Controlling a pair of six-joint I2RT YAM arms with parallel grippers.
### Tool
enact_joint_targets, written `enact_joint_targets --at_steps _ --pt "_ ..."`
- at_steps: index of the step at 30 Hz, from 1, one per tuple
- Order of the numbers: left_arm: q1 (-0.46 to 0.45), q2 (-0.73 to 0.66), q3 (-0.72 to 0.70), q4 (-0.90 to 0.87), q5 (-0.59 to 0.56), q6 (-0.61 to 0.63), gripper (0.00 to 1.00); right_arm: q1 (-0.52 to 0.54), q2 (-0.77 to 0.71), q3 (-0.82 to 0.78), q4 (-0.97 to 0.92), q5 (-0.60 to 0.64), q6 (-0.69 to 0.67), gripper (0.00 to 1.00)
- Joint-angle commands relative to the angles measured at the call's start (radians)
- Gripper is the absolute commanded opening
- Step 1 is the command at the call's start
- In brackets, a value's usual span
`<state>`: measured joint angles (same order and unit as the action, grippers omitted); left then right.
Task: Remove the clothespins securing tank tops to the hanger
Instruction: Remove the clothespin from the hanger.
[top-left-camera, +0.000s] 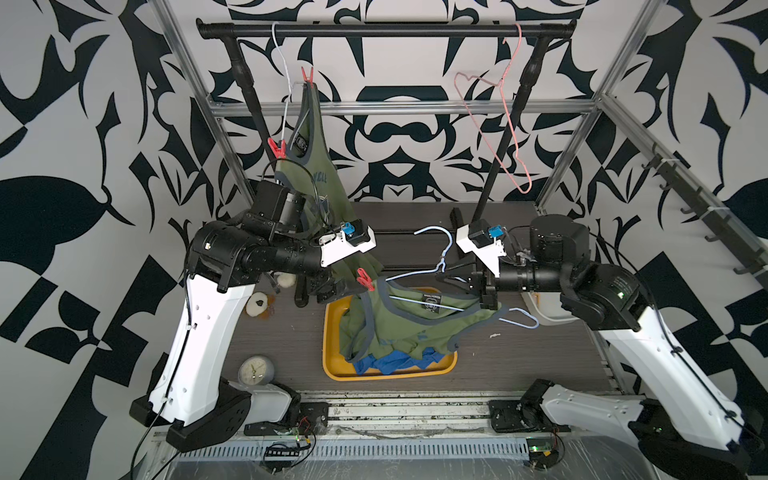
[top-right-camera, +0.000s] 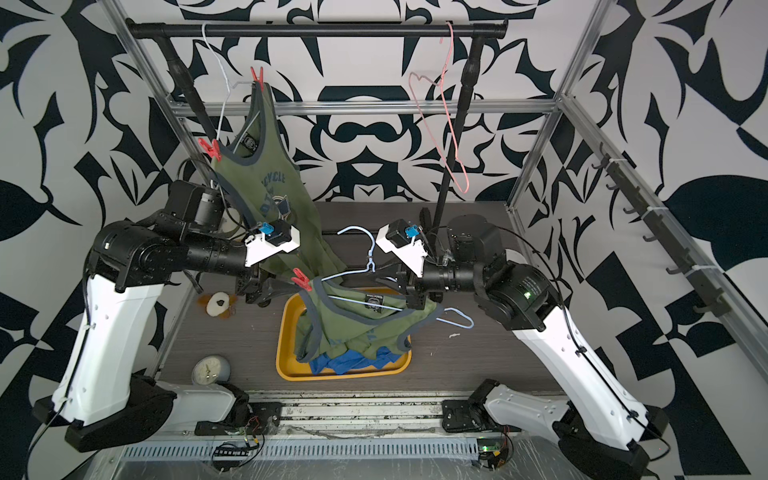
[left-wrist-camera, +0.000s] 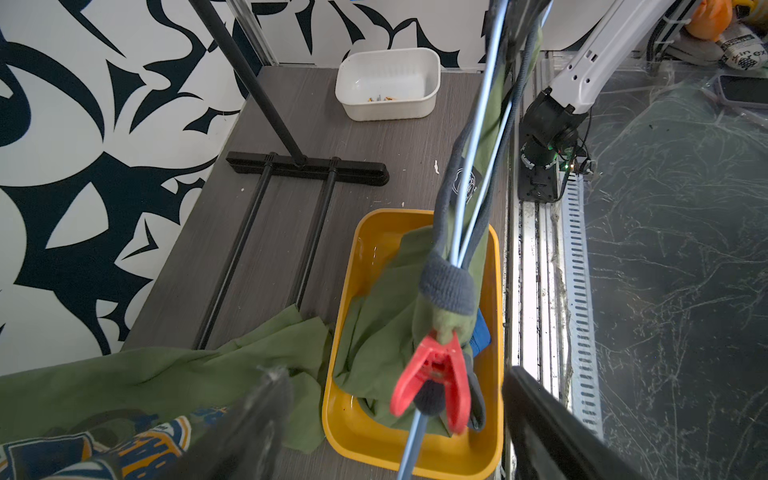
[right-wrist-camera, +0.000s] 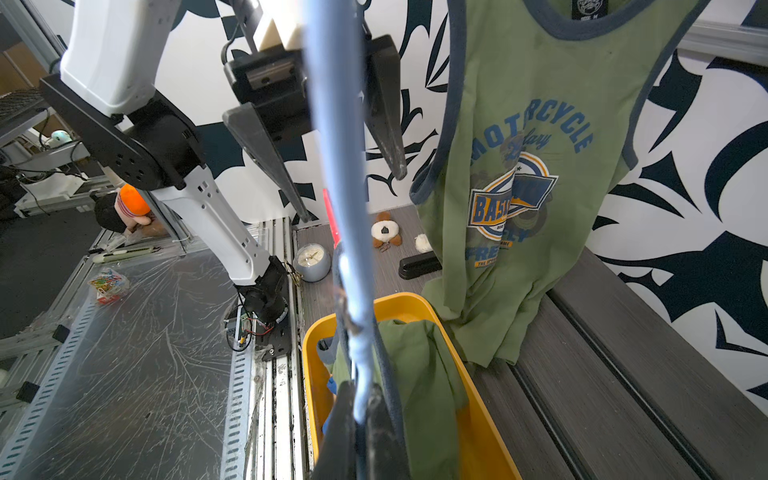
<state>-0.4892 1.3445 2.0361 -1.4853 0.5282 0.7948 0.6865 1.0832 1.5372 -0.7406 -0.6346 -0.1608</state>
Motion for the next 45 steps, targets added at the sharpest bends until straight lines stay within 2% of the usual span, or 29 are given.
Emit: enact_joint_targets --at_steps 1,10,14,27,35,36,39,45 --pt "-0.002 0.005 -0.015 -0.009 0.03 0.011 0.83 -0.004 -0.014 0.043 0.038 -0.023 -0.011 0.0" --pt "-0.002 0.011 -0.016 -0.017 0.074 0.006 0.71 -0.004 -0.013 0.055 0.044 -0.017 -0.012 0.0" --pt "-0.002 0.011 -0.015 -0.014 0.077 0.003 0.56 -0.004 -0.008 0.063 0.043 -0.017 -0.011 0.0" --pt "-0.002 -0.003 -0.025 -0.003 0.074 -0.027 0.47 -0.004 -0.005 0.07 0.049 -0.011 -0.005 0.0" --pt "-0.002 -0.01 -0.027 -0.003 0.07 -0.029 0.27 -0.004 -0.001 0.083 0.048 -0.009 -0.001 0.0" --pt "-0.002 -0.013 -0.027 -0.003 0.067 -0.031 0.21 -0.004 0.002 0.087 0.046 -0.007 -0.001 0.0" --pt "-0.002 -0.019 -0.027 0.005 0.062 -0.044 0.12 -0.004 0.01 0.089 0.046 -0.011 -0.002 0.0" --pt "-0.002 -0.032 -0.014 0.007 0.058 -0.066 0.09 -0.004 0.028 0.081 0.058 -0.018 0.006 0.0"
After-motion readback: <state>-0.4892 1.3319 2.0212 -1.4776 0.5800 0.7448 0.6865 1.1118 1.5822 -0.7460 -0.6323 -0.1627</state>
